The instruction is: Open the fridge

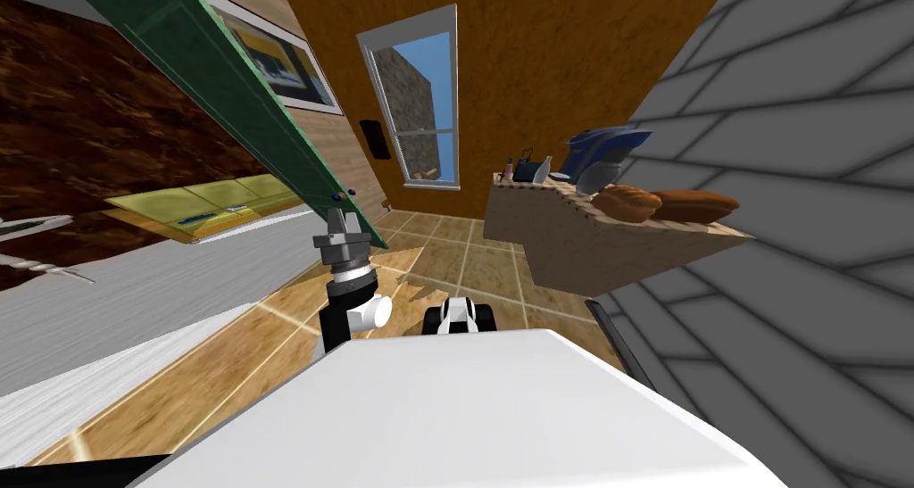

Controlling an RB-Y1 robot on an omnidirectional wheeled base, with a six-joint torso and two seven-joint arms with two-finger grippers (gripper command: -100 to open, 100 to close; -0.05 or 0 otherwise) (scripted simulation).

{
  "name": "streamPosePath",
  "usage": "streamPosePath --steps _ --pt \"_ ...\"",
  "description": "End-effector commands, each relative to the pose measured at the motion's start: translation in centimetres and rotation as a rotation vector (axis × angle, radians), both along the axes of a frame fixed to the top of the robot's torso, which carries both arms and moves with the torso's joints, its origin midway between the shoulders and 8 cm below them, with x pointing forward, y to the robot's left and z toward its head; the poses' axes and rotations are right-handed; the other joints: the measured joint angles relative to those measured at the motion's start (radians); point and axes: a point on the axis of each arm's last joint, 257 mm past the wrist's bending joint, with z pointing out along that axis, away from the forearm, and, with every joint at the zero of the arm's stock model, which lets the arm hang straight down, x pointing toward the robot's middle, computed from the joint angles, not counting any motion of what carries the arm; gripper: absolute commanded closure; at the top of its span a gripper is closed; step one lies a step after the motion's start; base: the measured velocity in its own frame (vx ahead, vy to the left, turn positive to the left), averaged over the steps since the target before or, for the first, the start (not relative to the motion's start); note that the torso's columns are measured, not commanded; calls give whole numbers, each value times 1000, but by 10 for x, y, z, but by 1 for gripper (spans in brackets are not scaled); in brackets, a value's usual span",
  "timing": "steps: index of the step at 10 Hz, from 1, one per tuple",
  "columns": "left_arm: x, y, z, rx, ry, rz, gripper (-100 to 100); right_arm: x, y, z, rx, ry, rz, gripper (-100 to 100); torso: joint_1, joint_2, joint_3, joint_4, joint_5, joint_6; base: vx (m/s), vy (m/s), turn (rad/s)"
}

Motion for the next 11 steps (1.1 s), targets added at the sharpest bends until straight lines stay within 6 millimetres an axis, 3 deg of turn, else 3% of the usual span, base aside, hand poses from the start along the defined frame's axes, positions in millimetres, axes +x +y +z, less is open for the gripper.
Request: streamPosePath --steps 1,2,3,4,5,6,7,8,9,10,11 --pt "0 0 0 0 0 0 0 -5 2 22 -36 53 -5 100 1 -1 -4 -3 3 2 7 -11 24" --pt "0 0 0 0 0 0 0 -3 2 15 -24 32 -4 100 4 -1 -5 -4 5 3 0 -7 -7" --pt "0 0 0 0 0 0 0 16 -12 -17 15 -19 35 -100 6 -1 -4 -3 4 2 -72 -53 63" --pt "0 0 0 0 0 0 0 29 -21 -36 40 -52 62 -100 3 2 0 0 1 -1 -108 -82 123" --pt "0 0 0 0 0 0 0 29 -21 -36 40 -52 62 -100 -2 6 0 -1 2 1 -70 -63 74" --pt "0 0 0 0 0 0 0 65 -40 -82 108 -127 132 -100 3 4 -2 -3 5 5 -162 -134 64" --pt "0 0 0 0 0 0 0 69 -42 -87 108 -139 137 -100 0 6 3 1 1 0 -162 -137 86" --pt "0 0 0 0 0 0 0 96 -54 -117 149 -190 185 -100 -1 5 4 3 -2 0 -155 -117 94" --pt "0 0 0 0 0 0 0 96 -54 -117 149 -190 185 -100 -1 4 5 3 -2 1 -112 -69 49" --pt "0 0 0 0 0 0 0 121 -62 -139 195 -227 230 -100 2 2 3 2 -1 1 -125 -64 56" --pt "0 0 0 0 0 0 0 128 -65 -147 194 -245 239 -100 0 1 3 2 -2 -3 -98 -63 70"
